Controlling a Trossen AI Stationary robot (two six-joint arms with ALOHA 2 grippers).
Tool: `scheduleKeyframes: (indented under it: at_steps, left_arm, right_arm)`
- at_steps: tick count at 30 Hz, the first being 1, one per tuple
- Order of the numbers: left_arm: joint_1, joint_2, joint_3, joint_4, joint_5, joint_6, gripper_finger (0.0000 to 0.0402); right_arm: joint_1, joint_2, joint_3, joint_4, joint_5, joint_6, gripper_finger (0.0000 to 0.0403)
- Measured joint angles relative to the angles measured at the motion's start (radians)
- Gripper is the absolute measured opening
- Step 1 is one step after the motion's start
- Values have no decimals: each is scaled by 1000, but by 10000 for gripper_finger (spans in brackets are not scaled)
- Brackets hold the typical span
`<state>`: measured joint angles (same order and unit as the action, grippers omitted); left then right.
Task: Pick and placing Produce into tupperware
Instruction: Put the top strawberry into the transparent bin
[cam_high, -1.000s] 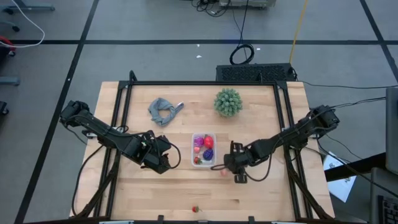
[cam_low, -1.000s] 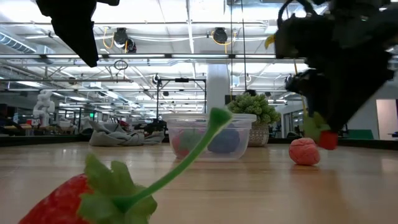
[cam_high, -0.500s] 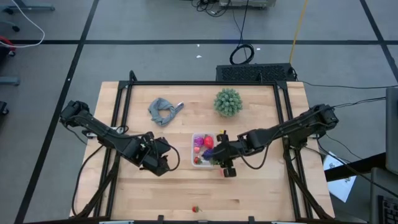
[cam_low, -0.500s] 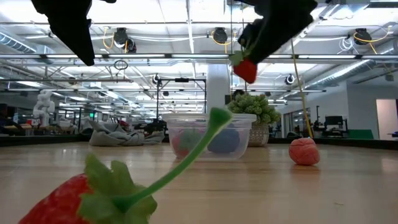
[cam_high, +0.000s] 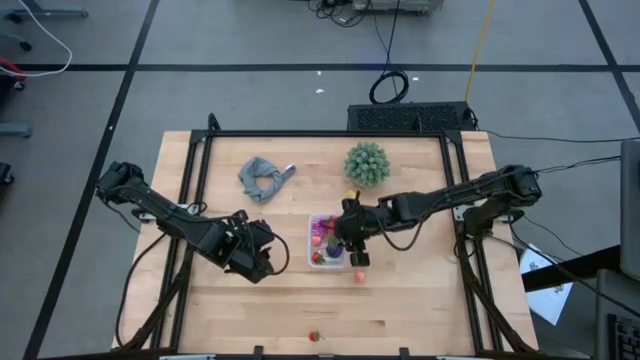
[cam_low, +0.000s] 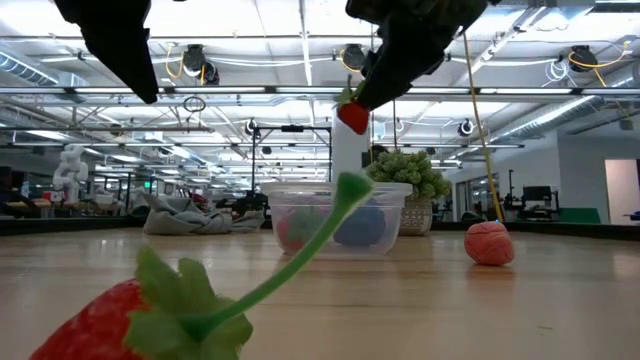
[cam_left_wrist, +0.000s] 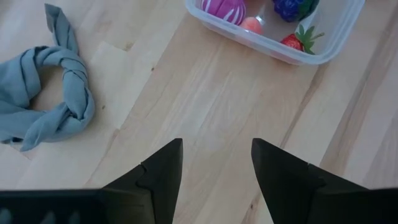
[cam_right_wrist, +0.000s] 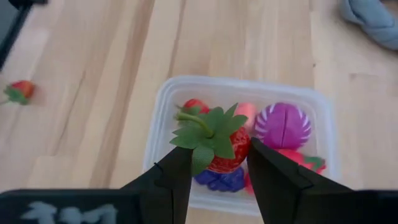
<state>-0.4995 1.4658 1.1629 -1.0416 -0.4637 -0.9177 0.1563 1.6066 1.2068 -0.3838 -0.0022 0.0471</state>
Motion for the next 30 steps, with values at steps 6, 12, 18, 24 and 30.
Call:
scheduleKeyframes:
  at_steps: [6,12,18,24,30]
  left_arm:
    - [0,0,0,0,0,23,198]
    - [1,0,0,-3,0,51,198]
    - [18,0,0,-4,-17,103,198]
    - [50,0,0,-11,-17,146,198]
    - [78,0,0,-107,-16,144,198]
  right_arm:
    - [-64,0,0,18,-45,-40,132]
    - [-100,0,1,7,-55,-77,132]
    - [-115,0,117,-132,-51,-115,132]
    - [-116,0,224,-237,-48,-118,132]
    - [-116,27,227,-320,-48,-69,132]
